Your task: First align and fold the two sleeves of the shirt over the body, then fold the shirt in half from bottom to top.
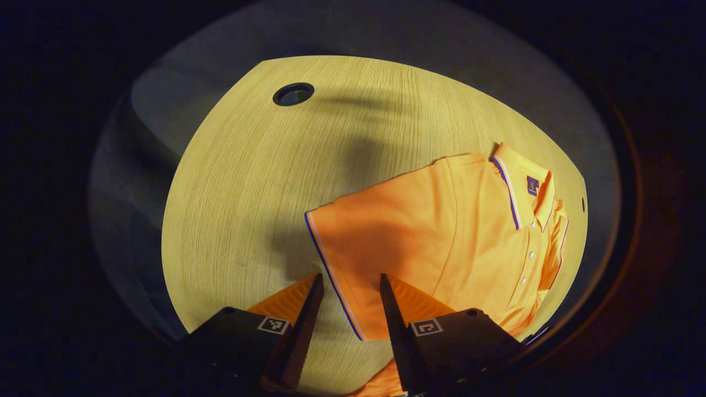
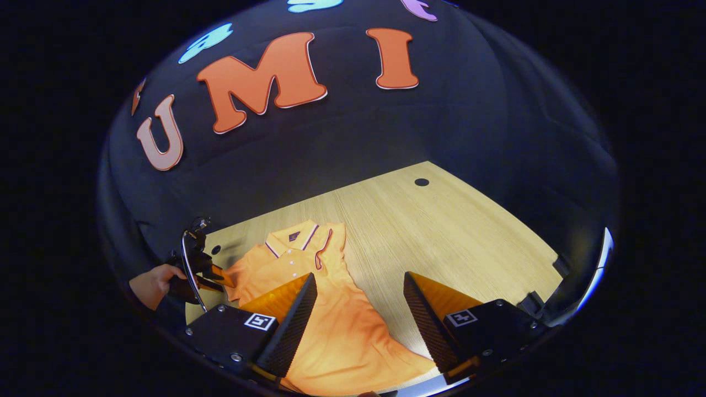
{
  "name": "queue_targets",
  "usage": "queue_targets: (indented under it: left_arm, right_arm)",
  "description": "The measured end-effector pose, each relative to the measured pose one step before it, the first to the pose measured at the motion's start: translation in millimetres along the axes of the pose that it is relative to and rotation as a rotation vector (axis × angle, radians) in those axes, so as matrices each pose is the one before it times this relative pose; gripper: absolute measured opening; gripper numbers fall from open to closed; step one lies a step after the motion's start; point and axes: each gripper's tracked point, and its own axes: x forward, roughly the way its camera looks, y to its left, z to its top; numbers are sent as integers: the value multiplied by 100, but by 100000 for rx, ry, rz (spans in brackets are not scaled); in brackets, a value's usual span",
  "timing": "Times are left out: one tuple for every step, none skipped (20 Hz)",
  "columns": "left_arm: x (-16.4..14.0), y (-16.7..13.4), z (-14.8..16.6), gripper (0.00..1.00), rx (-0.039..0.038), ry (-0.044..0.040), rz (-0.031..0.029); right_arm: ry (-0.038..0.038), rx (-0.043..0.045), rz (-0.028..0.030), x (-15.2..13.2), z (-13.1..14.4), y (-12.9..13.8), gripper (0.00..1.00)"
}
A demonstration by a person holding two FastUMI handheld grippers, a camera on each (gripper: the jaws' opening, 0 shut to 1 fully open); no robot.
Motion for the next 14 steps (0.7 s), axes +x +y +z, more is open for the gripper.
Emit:
queue_targets:
  left_arm:
    - [-118, -433, 627, 61, -790, -1970, -1024]
    - [575, -78, -278, 50, 1445, 962, -101]
    - [-170, -110, -119, 39, 963, 431, 130]
    - [-186, -39, 283, 36, 257, -2221, -1380]
    - [129, -542, 92, 36, -1369, 29, -1335]
    - [185, -44, -104, 14, 1280, -160, 293]
    - [-101, -155, 104, 17, 1421, -588, -649]
    - [57, -280, 303, 17, 953, -1509, -2356]
    - [-86, -155, 323, 9, 398, -1297, -1175]
    - [-257, -106, 75, 9, 845, -808, -1065]
    - [-304, -157, 518, 9, 1118, -2127, -830]
    - [-489, -417, 531, 9, 1770, -2399, -1130]
    - [-509, -451, 602, 9, 2295, -2598, -992]
    - [-615, -784, 597, 9, 2580, -2286, -1271]
  right_arm:
    - [-930, -442, -440, -347, 64, -176, 96]
    - [-719, -238, -911, -304, 9, -321, 96]
    - [-932, 155, -644, -278, 94, -232, 96]
    - [-956, 392, -804, -307, 187, -316, 96]
    - [-1049, 632, -656, -203, 123, -305, 96]
    - [-460, 771, -674, -283, -12, -365, 96]
    - [-583, 680, -718, -197, 28, -342, 96]
    - [-426, 468, -588, -87, -52, -277, 96]
    - [-283, -42, -939, -113, -172, -445, 96]
    - [64, -390, -693, -131, -114, -303, 96]
    - [136, -390, -1105, -146, -237, -354, 96]
    - [83, -287, -486, -173, -166, -162, 96]
    - [253, -134, -742, -96, -255, -328, 96]
    - [348, 193, -221, -140, -203, -161, 96]
